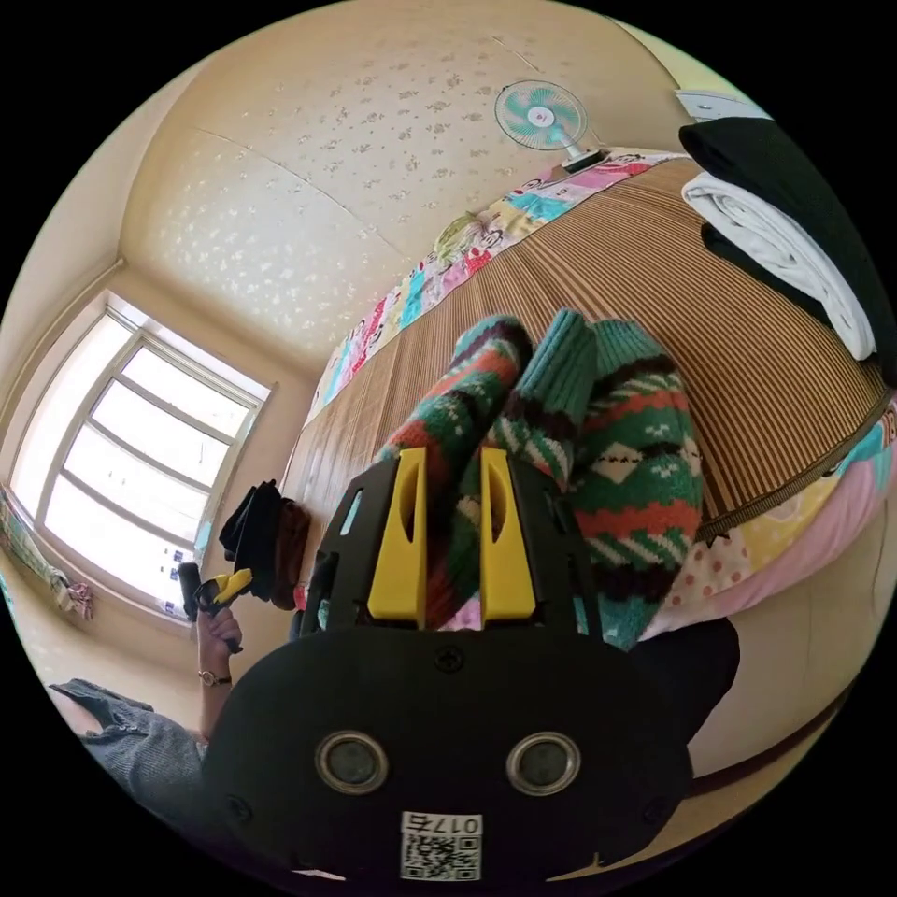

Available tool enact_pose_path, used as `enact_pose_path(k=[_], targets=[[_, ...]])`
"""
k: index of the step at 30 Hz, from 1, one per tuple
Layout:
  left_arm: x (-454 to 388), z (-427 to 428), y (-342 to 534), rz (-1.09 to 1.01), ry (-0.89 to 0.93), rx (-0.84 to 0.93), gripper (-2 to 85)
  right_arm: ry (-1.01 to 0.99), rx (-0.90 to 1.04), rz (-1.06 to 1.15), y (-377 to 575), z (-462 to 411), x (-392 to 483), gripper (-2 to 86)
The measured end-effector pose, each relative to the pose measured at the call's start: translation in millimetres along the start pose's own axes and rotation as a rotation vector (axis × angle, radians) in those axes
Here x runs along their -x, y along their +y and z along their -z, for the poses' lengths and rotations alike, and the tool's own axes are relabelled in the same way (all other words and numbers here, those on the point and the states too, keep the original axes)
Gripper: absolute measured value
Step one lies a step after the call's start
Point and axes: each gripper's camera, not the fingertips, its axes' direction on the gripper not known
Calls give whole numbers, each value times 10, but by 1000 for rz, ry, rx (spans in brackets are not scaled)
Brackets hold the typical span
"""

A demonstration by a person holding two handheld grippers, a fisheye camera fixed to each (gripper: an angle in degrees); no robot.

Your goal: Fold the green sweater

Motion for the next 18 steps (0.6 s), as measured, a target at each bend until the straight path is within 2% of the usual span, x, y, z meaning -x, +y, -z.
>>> enact_pose_path(k=[3, 5, 7, 9, 13, 18], targets=[[-53, -150, -64, -24, 36, -10, 122, -261, 110, 65, -98, -364, 138, 66], [-60, -257, -84, -28, 58, -9, 122, -302, 180, 139, -38, -649, 414, 55], [-44, -359, -100, -23, 67, 0, 122, -187, 317, 292, 174, -1113, 929, 46], [-3, -438, -124, -11, 67, 11, 122, -94, 377, 386, 387, -1392, 1245, 42], [21, -358, -137, -8, 49, -16, 121, 77, 316, 537, 550, -1338, 1674, 39], [167, -287, -88, 18, -14, -29, 118, 111, 301, 581, 216, -1200, 1833, 58]])
